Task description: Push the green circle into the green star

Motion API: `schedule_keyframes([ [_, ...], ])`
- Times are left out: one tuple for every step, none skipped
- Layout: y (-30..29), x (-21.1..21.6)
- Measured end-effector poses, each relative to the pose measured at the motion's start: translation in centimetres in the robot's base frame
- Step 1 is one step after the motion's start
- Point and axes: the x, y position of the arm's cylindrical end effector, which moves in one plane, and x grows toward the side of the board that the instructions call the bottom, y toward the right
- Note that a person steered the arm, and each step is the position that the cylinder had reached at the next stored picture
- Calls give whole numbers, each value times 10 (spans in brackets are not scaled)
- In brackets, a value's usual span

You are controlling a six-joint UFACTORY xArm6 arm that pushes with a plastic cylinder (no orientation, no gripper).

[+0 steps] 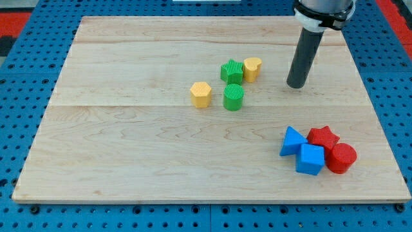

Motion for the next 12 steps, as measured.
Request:
schedule_keyframes([
  [3, 0],
  [3, 0],
  [9, 25],
  [9, 25],
  [-2, 71],
  [-25, 112],
  [-101, 109],
  [-127, 65],
  [-128, 31],
  [-141, 47],
  [-216, 74],
  [-216, 49],
])
